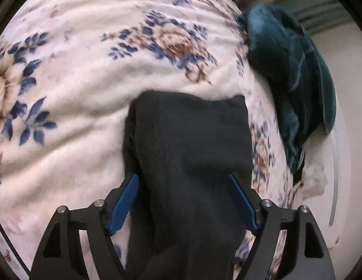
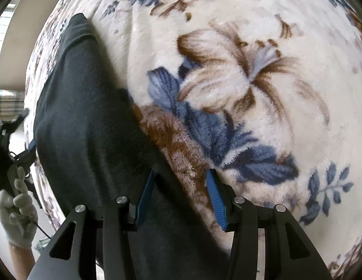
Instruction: Fold small clothes
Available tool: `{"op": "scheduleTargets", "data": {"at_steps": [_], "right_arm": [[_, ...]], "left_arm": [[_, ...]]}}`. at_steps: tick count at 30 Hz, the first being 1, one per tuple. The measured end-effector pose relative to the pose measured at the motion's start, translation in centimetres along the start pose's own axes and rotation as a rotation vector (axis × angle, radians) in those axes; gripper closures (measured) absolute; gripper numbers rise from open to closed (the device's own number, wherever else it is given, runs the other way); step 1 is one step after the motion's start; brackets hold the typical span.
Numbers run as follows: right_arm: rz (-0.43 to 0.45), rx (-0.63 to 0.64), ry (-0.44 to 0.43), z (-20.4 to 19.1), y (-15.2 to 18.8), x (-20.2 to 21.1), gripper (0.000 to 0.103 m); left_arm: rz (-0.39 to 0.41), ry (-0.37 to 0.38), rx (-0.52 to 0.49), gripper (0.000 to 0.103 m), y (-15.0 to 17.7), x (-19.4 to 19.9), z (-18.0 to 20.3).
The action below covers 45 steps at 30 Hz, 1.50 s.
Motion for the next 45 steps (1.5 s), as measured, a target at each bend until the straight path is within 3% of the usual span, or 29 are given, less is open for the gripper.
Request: {"op": "scheduleTargets", "data": {"at_steps": [4,7,13,19,24,26,29,33,39,40,41,42,43,45], "right_arm": [[-0.027,0.012,-0.005,1.2,0.4,1.1,0.054],[-0.047,0.015,-0.02,2.5,1.6,2.6,0.05],[-0.181,0.113,-0.021,5.7,6.8,5.2,0.047],[-0.347,0.202,-0.005,9.1,12.7,6.2,0.047],[-0.433,0.2,-0.037,11.8,16.2,5.9,0.047],[-0.452,0.17,-0.059,12.7,17.0,5.4,0.047],[-0.462,0.122,-0.097,13.6,17.6,4.9,0.047],[-0.534,0.052,-0.168,14.0,18.8,3.1,0.047],[-0.589,0.062,-0.225,13.2,18.6,2.2,0.042],[-0.596,0.055,-0.248,13.2,18.4,2.5,0.042],[-0.601,0.036,-0.281,13.3,18.4,2.7,0.042],[-0.605,0.008,-0.316,13.5,18.5,2.9,0.042],[-0.603,0.003,-0.317,13.7,18.5,2.7,0.042],[-0.591,0.012,-0.303,14.4,18.7,2.5,0.042]], "left_arm": [[-0.042,-0.051,-0.108,0.026,4.7,2.9,-0.2],[-0.05,-0.07,-0.166,0.026,10.8,6.6,-0.2],[-0.172,-0.075,0.033,0.026,25.1,12.2,-2.3],[-0.186,-0.146,0.155,0.026,33.1,14.5,-3.6],[-0.222,-0.159,0.188,0.026,35.9,13.2,-3.2],[-0.236,-0.195,0.175,0.026,36.6,12.2,-3.0],[-0.222,-0.192,0.179,0.026,36.9,11.8,-2.9],[-0.177,-0.139,0.224,0.021,37.3,11.2,-4.1],[-0.125,-0.097,0.246,0.021,37.5,11.8,-4.3],[-0.096,-0.06,0.262,0.034,37.6,12.5,-4.6],[-0.059,-0.011,0.294,0.063,37.8,13.2,-4.9],[-0.045,0.008,0.328,0.078,38.0,13.5,-5.4],[-0.03,0.013,0.389,0.087,38.5,13.9,-6.5],[-0.008,0.023,0.466,0.087,39.2,14.2,-7.9]]}}
Point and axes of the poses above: each gripper's, at about its wrist camera, not at the fingertips, and x roughly against the way its jaws point, z to its right, y to its underside, the point moved 1 cm from there along -x, roughly the way its jaws point, and after that the axes turned 9 degrees about z, right-handed, at the moved point
